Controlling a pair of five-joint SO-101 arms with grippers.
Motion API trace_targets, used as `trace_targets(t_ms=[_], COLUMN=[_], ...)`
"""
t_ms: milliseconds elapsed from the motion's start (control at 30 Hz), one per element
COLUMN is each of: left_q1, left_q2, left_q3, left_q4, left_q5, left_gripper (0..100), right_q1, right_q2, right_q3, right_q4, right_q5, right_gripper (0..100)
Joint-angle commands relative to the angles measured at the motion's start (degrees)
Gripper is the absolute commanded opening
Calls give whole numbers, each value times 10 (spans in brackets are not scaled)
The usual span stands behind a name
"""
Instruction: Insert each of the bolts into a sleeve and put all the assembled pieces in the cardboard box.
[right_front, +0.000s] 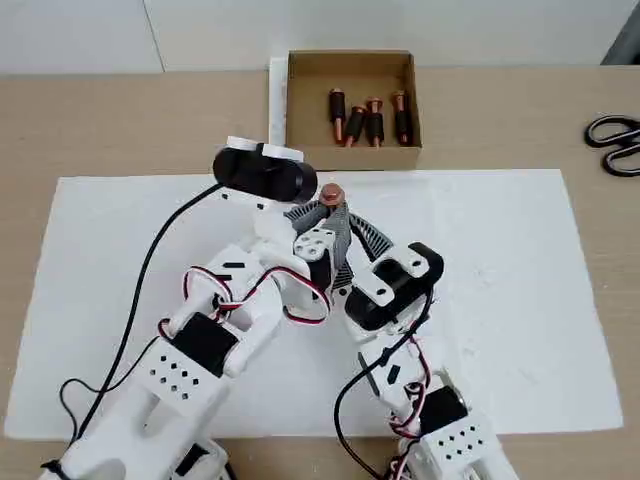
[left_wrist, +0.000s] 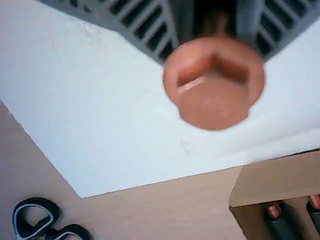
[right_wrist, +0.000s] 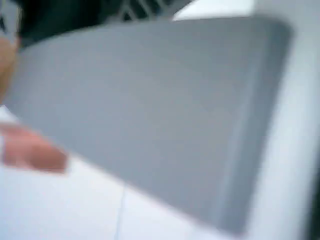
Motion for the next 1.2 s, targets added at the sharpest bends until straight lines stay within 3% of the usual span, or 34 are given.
trace_targets(t_ms=[0,467,600,767,967,1167], left_q1=[24,32,-7,-76,-157,-199], left_q2=[-5,-5,-5,-5,-5,-5], left_q3=[-14,-95,-122,-162,-204,-229], left_q4=[32,195,227,260,259,259], left_q5=[2,2,-11,-133,-133,-62], left_gripper=[177,301,301,301,301,301], right_q1=[3,3,3,3,3,3], right_q2=[-14,-14,-14,-14,-14,-14], right_q3=[4,4,4,4,4,4], right_q4=[-3,-3,-3,-3,-3,-3], right_q5=[-5,-5,-5,-5,-5,-5], right_gripper=[3,3,3,3,3,3])
